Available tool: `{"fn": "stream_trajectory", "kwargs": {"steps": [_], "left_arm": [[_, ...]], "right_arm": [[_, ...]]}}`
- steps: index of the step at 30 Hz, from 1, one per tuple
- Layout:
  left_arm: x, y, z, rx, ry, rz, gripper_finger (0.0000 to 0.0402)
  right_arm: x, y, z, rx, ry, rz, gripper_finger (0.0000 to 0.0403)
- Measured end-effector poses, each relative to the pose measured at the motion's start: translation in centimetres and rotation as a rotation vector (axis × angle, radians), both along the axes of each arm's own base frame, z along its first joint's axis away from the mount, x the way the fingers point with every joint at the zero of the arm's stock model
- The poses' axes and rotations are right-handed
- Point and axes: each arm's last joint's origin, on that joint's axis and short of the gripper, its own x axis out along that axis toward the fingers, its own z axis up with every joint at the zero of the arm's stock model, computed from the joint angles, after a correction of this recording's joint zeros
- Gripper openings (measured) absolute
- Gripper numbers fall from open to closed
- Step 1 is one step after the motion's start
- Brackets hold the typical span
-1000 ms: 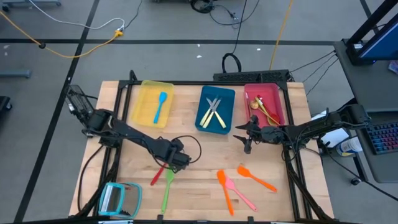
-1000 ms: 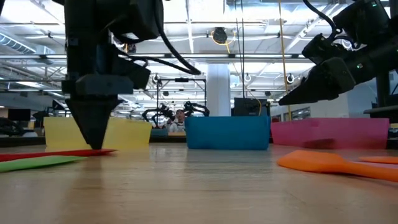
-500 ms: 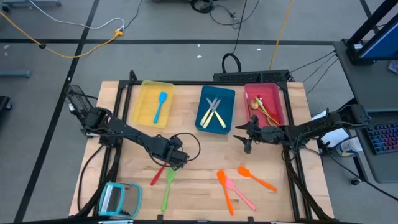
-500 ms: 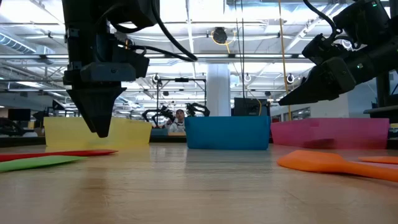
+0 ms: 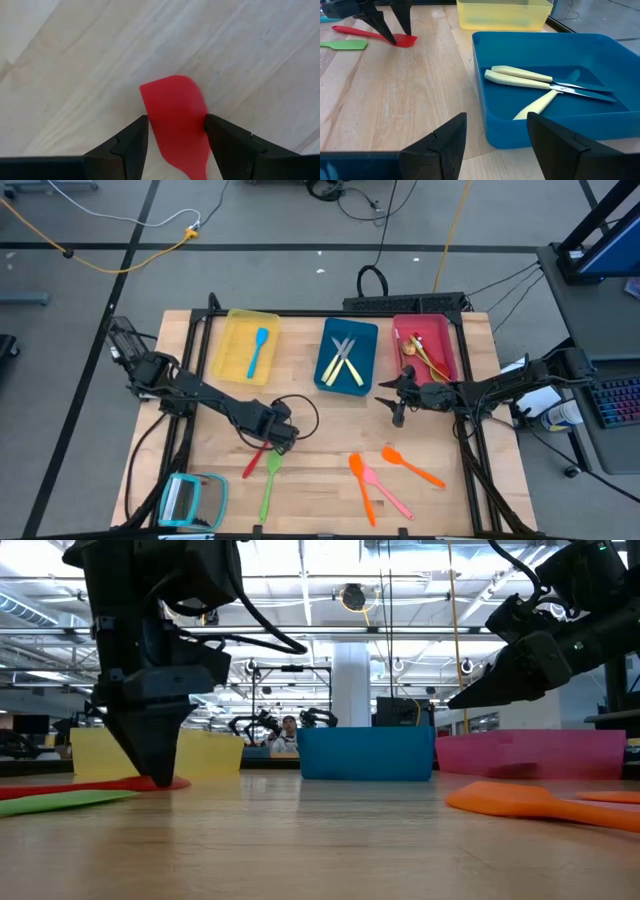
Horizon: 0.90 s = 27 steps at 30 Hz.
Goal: Pick & Place Kitchen Items
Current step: Put the red spatula into the yellow bin
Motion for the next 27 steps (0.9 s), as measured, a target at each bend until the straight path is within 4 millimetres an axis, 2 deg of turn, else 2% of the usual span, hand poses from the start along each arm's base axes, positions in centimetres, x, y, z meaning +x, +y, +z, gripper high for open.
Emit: {"fn": "stream_trajectory", "kwargs": {"steps": [10, 18, 27], "left_arm": [[0.6, -0.2, -0.1, -0.025, -0.052, -0.054, 0.0195], [0.7, -0.3, -0.1, -0.034, -0.061, -0.072, 0.0105], [1.2, -0.4, 0.3, -0.049, -0.07, -0.039, 0.0022]], "right_arm": [[0.0, 0.0, 0.0, 0.0, 0.0, 0.0, 0.0201], [0.0, 0.0, 0.0, 0.0, 0.0, 0.0, 0.0201], [0.0, 0.0, 0.0, 0.0, 0.0, 0.0, 0.0201]]}}
